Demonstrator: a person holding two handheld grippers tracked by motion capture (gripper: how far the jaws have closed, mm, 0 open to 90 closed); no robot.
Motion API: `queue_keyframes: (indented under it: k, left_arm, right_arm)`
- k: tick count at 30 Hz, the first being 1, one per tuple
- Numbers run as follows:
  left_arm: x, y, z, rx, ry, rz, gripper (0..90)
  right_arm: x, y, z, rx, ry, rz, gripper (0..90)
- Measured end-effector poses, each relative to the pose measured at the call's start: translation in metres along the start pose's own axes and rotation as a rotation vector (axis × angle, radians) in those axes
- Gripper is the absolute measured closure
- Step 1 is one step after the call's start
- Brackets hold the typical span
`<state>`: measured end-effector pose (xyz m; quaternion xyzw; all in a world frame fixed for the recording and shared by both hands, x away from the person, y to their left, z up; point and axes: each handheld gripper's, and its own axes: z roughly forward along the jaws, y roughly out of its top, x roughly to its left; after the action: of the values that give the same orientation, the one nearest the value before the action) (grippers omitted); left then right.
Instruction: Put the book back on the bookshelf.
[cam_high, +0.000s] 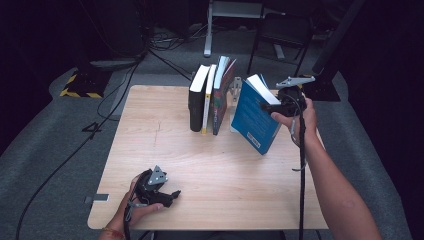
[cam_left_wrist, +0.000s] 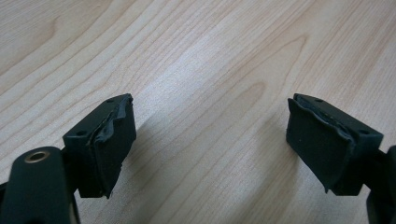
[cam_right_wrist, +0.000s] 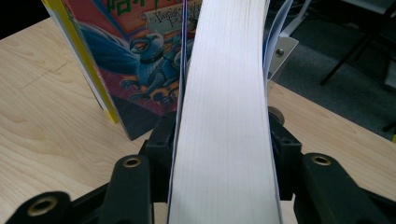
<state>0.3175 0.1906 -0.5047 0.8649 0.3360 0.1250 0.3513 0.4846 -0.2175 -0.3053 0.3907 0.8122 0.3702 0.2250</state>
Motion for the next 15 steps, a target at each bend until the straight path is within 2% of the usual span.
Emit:
queue_keyframes:
  k: [2, 5, 10, 15]
  left_arm:
    - [0.000, 0.000, 0.000, 0.000, 0.000, 0.000, 16.1]
    - [0.000, 0.000, 0.000, 0.000, 0.000, 0.000, 16.1]
    - [0.000, 0.000, 0.000, 0.000, 0.000, 0.000, 16.1]
    - [0.000, 0.000, 0.000, 0.000, 0.000, 0.000, 16.1]
  right_arm:
    - [0.000, 0.004, 0.003, 0.022, 0.009, -0.014, 56.1]
    - [-0.003, 0.008, 0.006, 0.060, 0.039, -0.004, 56.0]
    - [-0.005, 0.014, 0.009, 0.089, 0.025, -0.020, 59.1]
    - [-0.006, 0.021, 0.011, 0.111, 0.026, -0.011, 60.2]
